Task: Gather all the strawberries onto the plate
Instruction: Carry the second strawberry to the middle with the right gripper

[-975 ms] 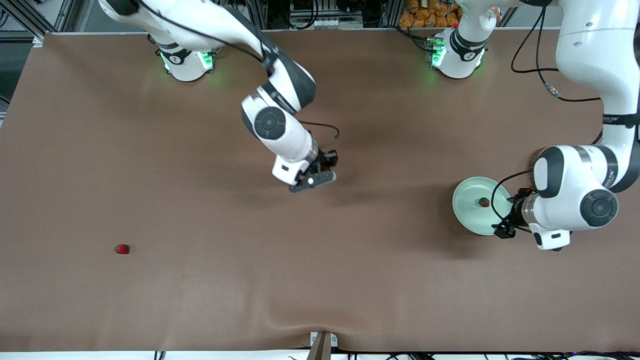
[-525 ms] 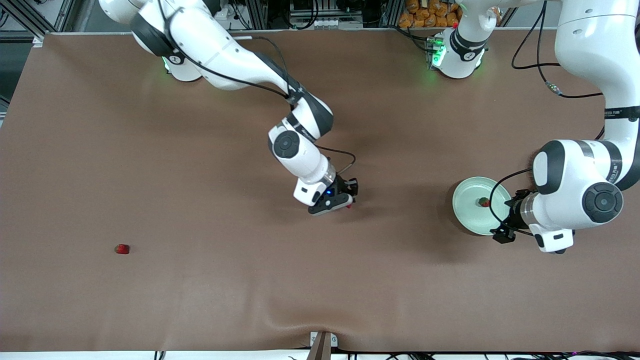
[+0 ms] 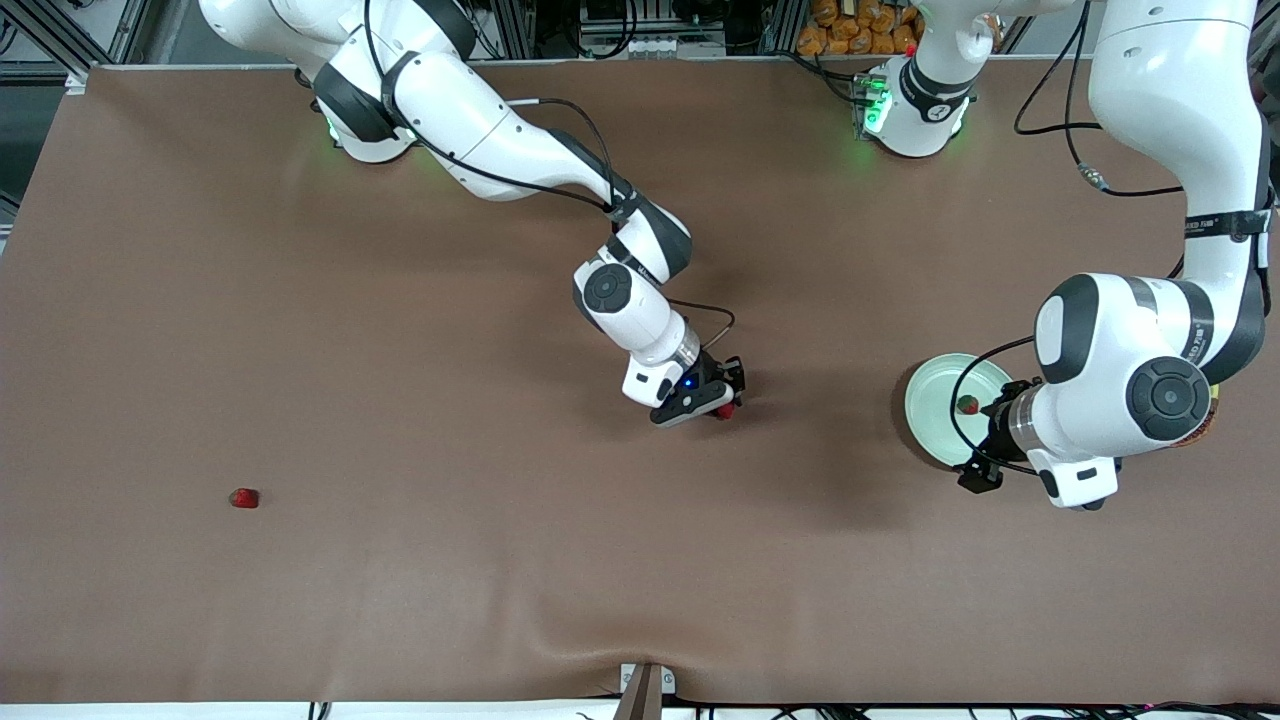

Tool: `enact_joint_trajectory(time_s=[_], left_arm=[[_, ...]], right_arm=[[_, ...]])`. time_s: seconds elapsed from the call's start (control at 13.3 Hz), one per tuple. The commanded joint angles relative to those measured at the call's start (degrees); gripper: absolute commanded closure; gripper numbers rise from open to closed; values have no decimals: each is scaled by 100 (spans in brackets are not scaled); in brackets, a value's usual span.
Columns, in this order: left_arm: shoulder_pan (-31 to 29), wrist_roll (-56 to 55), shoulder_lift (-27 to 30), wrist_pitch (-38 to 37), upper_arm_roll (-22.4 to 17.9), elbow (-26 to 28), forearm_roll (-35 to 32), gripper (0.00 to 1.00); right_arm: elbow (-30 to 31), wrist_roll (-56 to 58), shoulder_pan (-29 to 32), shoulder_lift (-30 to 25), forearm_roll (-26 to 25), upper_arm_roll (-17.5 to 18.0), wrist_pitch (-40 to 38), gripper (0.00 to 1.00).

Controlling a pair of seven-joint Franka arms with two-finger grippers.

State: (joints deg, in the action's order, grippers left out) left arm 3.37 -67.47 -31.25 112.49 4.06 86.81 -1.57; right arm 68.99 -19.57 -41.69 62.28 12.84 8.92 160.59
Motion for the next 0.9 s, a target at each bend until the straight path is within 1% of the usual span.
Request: enact_joint_trajectory(time_s=[0.0,0.15,0.38,0.6,0.82], left_arm=[[110,-117,-21,-96,16,-59,-90,0],[173,-117,-21,-96,-1,-68,-90,0],[217,-117,-39,-96,8,-59,-98,0],[261,-126,-109,-96,8,-67,-98,0],[532,-371,-293,-87,8,-67,-116,0]], right_arm=[[-220,32,-24,31,-53,-119,-1,0],[-19,49,160,-258,-80,-154,-36,0],[552,137,573,-1048,-97,-163,-421,0],[659,444,1056,-1577,-97,-163,-1377,0],[668,769,1636,-2025,-97,-172,-2598,0]])
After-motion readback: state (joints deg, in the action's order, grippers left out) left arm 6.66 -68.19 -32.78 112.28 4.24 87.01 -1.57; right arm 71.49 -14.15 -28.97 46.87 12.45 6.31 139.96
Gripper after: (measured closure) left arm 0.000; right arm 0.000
